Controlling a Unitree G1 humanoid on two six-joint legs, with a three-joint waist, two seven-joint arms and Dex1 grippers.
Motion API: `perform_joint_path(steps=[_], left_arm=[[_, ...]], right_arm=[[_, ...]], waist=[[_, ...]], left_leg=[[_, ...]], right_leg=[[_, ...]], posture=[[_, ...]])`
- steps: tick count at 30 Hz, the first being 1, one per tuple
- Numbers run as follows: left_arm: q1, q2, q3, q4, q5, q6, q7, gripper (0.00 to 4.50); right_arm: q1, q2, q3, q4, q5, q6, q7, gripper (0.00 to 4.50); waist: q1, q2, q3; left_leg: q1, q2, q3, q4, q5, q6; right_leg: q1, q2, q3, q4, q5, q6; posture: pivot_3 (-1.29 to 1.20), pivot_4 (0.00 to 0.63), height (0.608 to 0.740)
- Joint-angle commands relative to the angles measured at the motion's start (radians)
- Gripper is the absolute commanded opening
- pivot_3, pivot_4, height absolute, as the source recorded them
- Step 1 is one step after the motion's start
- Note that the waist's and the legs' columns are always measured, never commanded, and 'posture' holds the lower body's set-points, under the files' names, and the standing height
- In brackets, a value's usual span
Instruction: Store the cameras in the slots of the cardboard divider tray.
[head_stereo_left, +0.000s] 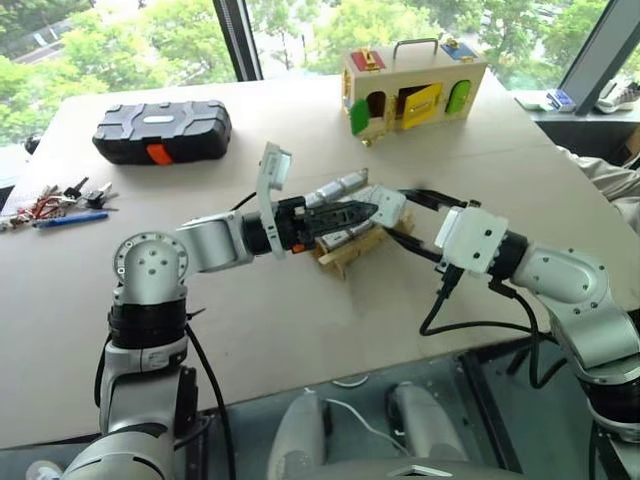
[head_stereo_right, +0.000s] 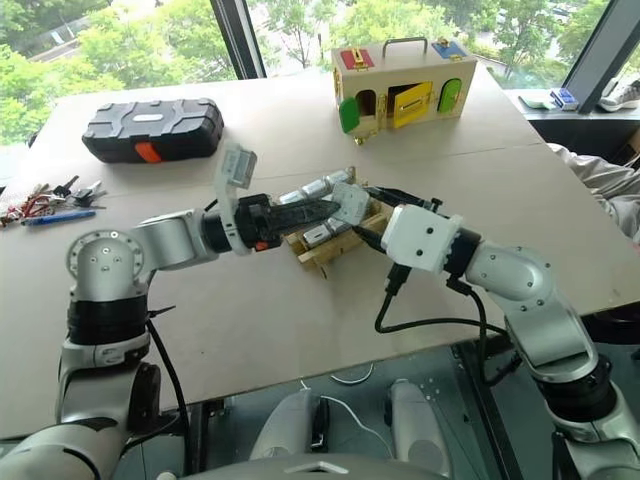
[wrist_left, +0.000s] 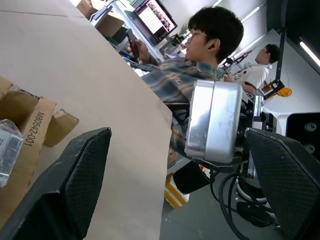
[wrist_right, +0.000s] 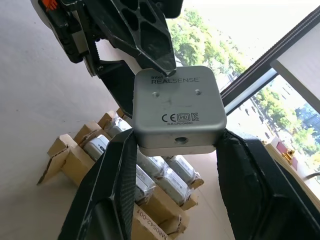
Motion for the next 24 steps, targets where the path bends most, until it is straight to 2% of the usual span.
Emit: perform_joint_path(steps=[1, 3, 7, 8, 9, 11, 13, 14, 17, 19, 21, 24], left_arm=[[-0.021, 0.002, 0.003, -0.015, 0.005, 0.000, -0.033, 3.72], [-0.022, -0.001, 0.001, -0.011, -0.009, 0.015, -0.036, 2.80], [-0.023, -0.004, 0.001, -0.008, -0.016, 0.025, -0.046, 1.23], [-0.028, -0.005, 0.002, -0.004, -0.014, 0.026, -0.049, 0.85], [-0.032, -0.005, 0.003, -0.002, -0.011, 0.026, -0.051, 0.82], [-0.042, -0.004, 0.003, 0.001, 0.000, 0.024, -0.061, 0.82], [-0.058, 0.000, -0.008, 0.001, 0.043, 0.007, -0.072, 0.82], [-0.073, -0.002, -0.018, 0.004, 0.081, -0.009, -0.068, 0.82], [-0.174, -0.005, -0.098, 0.041, 0.247, -0.073, -0.091, 0.82], [-0.235, -0.005, -0.152, 0.071, 0.332, -0.090, -0.115, 0.82], [-0.320, -0.036, -0.184, 0.159, 0.390, -0.059, -0.093, 0.82], [-0.489, -0.072, -0.284, 0.333, 0.490, -0.006, -0.173, 0.82]], right_arm=[[-0.019, 0.011, -0.008, -0.051, 0.016, 0.008, 0.002, 1.84], [-0.022, 0.017, -0.005, -0.052, 0.015, 0.012, 0.006, 1.84], [-0.029, 0.025, -0.001, -0.057, 0.061, 0.053, 0.039, 1.84], [-0.034, 0.029, -0.008, -0.054, 0.072, 0.062, 0.041, 2.31], [-0.038, 0.032, -0.014, -0.052, 0.078, 0.067, 0.040, 2.80], [-0.037, 0.033, -0.030, -0.052, 0.100, 0.086, 0.041, 3.35], [-0.019, 0.021, -0.061, -0.047, 0.110, 0.096, 0.037, 4.23], [0.006, 0.001, -0.092, -0.040, 0.110, 0.097, 0.036, 4.38], [0.165, -0.118, -0.291, 0.014, 0.196, 0.074, 0.154, 4.38], [0.228, -0.179, -0.377, 0.054, 0.258, 0.049, 0.237, 4.38], [0.254, -0.217, -0.454, 0.104, 0.307, 0.024, 0.289, 4.38], [0.232, -0.250, -0.514, 0.180, 0.378, 0.020, 0.353, 4.38]], waist=[[0.002, 0.000, 0.000], [0.003, 0.000, 0.000], [0.006, 0.000, 0.000], [0.006, 0.000, 0.000], [0.006, 0.000, 0.000], [0.006, 0.000, 0.000], [0.011, 0.000, 0.000], [0.014, 0.000, 0.000], [0.043, 0.000, 0.000], [0.049, -0.001, 0.000], [0.045, -0.001, 0.000], [0.040, -0.001, 0.001]], left_leg=[[0.000, 0.000, 0.000, 0.000, 0.000, 0.000], [-0.001, 0.000, 0.000, 0.000, 0.000, 0.000], [-0.001, 0.000, 0.000, 0.000, 0.000, 0.000], [0.000, 0.000, 0.000, 0.000, 0.000, 0.000], [0.000, 0.000, 0.000, 0.000, 0.000, 0.000], [0.000, 0.000, 0.000, 0.000, 0.000, 0.000], [0.000, 0.000, -0.001, 0.000, 0.000, 0.000], [0.000, 0.000, 0.000, 0.000, 0.000, 0.000], [-0.002, -0.001, -0.002, 0.000, 0.000, 0.000], [-0.003, -0.003, -0.003, 0.000, 0.000, 0.000], [-0.003, -0.005, -0.002, 0.000, 0.000, 0.000], [-0.002, -0.007, -0.002, 0.000, 0.000, 0.000]], right_leg=[[0.000, 0.000, 0.000, 0.000, 0.000, 0.000], [0.000, 0.000, 0.000, -0.001, 0.000, 0.000], [0.000, 0.000, 0.000, -0.001, 0.000, 0.000], [0.000, 0.000, 0.000, -0.001, 0.000, 0.000], [0.000, 0.000, 0.000, -0.001, 0.000, 0.000], [0.000, 0.000, 0.000, -0.001, 0.000, 0.000], [0.000, 0.000, 0.000, -0.001, 0.000, 0.000], [0.000, 0.000, 0.000, -0.001, 0.000, 0.000], [0.001, 0.000, -0.001, -0.003, 0.000, 0.000], [0.003, 0.000, 0.002, -0.006, 0.000, 0.000], [0.003, 0.000, 0.006, -0.006, 0.000, 0.000], [0.003, 0.001, 0.009, -0.006, -0.002, 0.004]], posture=[[0.00, 0.150, 0.740], [0.00, 0.150, 0.740], [0.00, 0.150, 0.740], [0.00, 0.150, 0.740], [0.00, 0.150, 0.740], [0.00, 0.150, 0.740], [0.00, 0.150, 0.740], [0.00, 0.150, 0.740], [0.00, 0.150, 0.740], [0.00, 0.150, 0.740], [0.00, 0.150, 0.740], [0.00, 0.150, 0.740]])
